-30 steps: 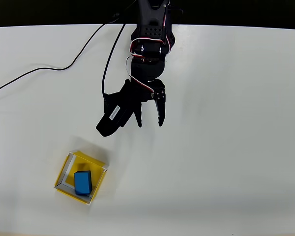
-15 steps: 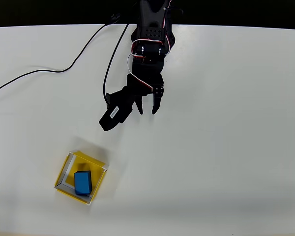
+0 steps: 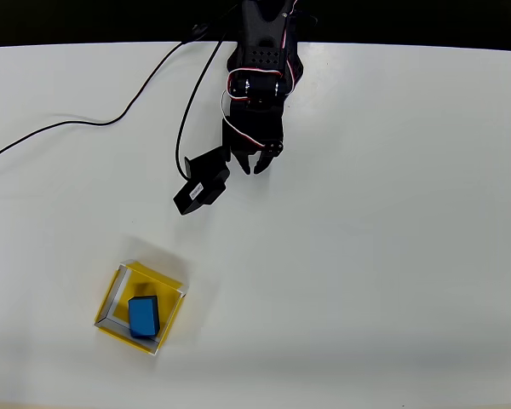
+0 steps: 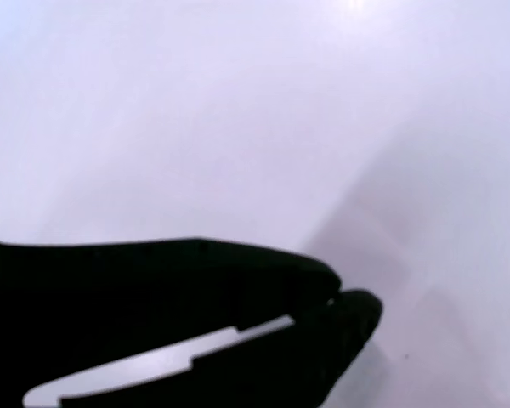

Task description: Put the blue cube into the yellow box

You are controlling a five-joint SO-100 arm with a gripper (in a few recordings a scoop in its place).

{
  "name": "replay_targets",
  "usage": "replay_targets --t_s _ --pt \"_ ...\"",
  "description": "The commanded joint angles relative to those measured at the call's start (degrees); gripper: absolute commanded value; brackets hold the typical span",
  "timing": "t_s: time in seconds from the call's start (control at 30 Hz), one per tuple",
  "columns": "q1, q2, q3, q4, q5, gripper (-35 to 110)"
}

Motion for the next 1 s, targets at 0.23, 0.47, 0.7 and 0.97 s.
replay_targets --t_s 0.23,0.47,0.7,0.97 --pt "1.32 1.58 1.58 7.29 6.59 0" --pt "1.23 1.49 1.58 7.12 7.73 0" --pt "1.23 1.49 1.58 7.12 7.73 0" --pt "1.23 1.49 1.58 7.12 7.73 0"
